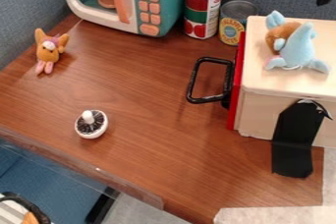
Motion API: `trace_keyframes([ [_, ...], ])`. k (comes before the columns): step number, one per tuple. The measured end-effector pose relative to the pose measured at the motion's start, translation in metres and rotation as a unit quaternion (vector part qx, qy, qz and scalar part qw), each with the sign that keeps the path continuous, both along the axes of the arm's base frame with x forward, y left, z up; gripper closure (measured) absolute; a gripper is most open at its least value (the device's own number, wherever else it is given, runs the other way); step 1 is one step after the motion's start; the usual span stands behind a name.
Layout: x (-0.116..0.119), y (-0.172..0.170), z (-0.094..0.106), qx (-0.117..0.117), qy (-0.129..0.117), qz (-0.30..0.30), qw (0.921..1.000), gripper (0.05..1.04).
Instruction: Open the drawer
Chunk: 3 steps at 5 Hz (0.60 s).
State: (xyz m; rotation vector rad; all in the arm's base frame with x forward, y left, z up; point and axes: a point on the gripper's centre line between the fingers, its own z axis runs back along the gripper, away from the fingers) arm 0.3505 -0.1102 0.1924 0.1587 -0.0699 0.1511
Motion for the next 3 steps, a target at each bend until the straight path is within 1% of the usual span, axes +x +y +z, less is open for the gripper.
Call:
trace_keyframes([
  [1, 0.0, -0.002, -0.015, 0.003, 0.019, 0.001, 0.9998, 0.083],
  [2, -0.006, 0.014, -0.04, -0.02, 0.041, 0.04, 0.9982, 0.083],
  [3, -0.016, 0.044, -0.044, -0.048, 0.032, 0.11, 0.9922, 0.083],
])
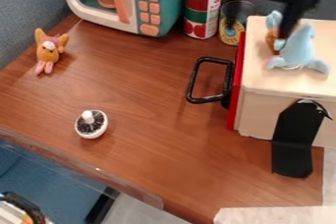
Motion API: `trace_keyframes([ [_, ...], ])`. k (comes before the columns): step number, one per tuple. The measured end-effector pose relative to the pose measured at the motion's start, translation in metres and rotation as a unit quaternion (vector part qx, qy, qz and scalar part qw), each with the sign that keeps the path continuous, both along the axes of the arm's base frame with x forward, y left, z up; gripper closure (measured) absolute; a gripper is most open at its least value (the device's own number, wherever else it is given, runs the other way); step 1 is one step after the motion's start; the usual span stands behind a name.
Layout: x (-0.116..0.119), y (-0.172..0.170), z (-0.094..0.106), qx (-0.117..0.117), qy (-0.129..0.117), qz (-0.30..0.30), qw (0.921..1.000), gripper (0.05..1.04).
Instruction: Open the drawer
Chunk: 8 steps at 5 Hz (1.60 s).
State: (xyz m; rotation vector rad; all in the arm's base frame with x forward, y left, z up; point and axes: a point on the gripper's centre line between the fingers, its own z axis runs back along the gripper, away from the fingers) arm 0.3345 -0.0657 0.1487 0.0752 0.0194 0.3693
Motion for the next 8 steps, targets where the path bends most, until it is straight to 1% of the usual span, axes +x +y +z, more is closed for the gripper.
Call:
trace_keyframes([
  [1, -0.011, 0.022, -0.017, 0.0, 0.013, 0.036, 0.9993, 0.083],
  [2, -0.02, 0.049, -0.037, 0.005, -0.011, 0.031, 0.9994, 0.083],
  [3, -0.023, 0.064, -0.061, -0.004, -0.036, 0.021, 0.9991, 0.083],
  [4, -0.017, 0.077, -0.071, -0.027, -0.062, 0.006, 0.9977, 0.083],
  [5, -0.008, 0.086, -0.1, -0.062, -0.062, 0.006, 0.9961, 0.083],
  [6, -0.001, 0.088, -0.116, -0.075, -0.047, 0.002, 0.9961, 0.083],
  [7, 0.009, 0.086, -0.127, -0.085, -0.042, -0.004, 0.9955, 0.083],
  [8, 0.016, 0.085, -0.136, -0.089, -0.029, -0.01, 0.9956, 0.137],
])
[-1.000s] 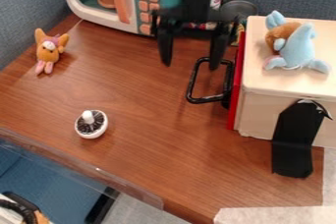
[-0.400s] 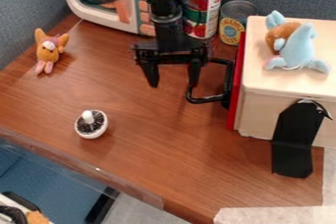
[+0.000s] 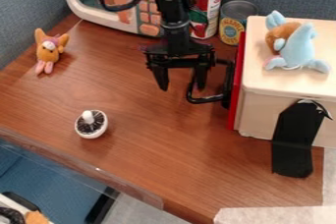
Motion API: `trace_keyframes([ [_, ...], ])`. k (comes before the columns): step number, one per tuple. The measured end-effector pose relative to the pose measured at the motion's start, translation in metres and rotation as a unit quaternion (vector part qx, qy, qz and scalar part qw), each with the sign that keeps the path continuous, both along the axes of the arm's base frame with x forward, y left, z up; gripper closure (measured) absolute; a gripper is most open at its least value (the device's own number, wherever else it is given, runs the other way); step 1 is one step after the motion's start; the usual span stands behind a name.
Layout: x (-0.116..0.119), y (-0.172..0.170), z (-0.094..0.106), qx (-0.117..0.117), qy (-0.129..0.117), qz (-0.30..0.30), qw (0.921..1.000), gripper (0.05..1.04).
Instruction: Open the drawer
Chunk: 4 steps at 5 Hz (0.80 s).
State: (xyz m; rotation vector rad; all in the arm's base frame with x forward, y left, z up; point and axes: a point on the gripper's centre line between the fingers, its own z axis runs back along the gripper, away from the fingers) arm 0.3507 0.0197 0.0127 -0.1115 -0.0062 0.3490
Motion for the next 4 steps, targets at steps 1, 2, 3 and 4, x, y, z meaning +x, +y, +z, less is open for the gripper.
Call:
trace_keyframes([
  [1, 0.003, 0.001, 0.002, 0.003, 0.001, 0.002, 1.0, 0.425],
  [2, 0.001, 0.0, 0.003, 0.013, 0.008, -0.004, 0.9999, 0.708],
  [3, -0.002, 0.01, 0.002, 0.025, 0.017, 0.001, 0.9995, 0.895],
  [4, -0.01, 0.025, 0.003, 0.039, 0.027, 0.005, 0.9989, 0.956],
])
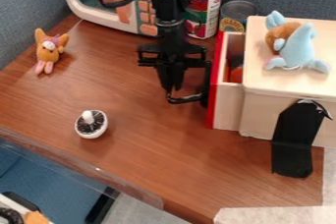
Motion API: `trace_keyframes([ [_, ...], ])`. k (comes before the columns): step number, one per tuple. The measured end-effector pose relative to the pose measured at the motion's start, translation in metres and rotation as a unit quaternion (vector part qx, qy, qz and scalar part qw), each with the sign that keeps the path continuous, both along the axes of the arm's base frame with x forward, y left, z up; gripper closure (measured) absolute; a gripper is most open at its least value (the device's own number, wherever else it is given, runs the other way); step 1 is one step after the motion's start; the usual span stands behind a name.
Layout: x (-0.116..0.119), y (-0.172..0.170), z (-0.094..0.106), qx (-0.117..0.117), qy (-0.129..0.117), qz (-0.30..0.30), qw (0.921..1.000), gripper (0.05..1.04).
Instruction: Open the drawer
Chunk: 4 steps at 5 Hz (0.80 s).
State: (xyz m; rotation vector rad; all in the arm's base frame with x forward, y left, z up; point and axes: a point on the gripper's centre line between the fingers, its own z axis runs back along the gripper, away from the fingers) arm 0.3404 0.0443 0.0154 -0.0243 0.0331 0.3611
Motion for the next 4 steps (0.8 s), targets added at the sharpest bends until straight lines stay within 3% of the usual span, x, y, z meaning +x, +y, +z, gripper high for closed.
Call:
trace_keyframes([
  [4, -0.026, 0.055, 0.015, 0.032, 0.015, 0.067, 0.9971, 0.96],
])
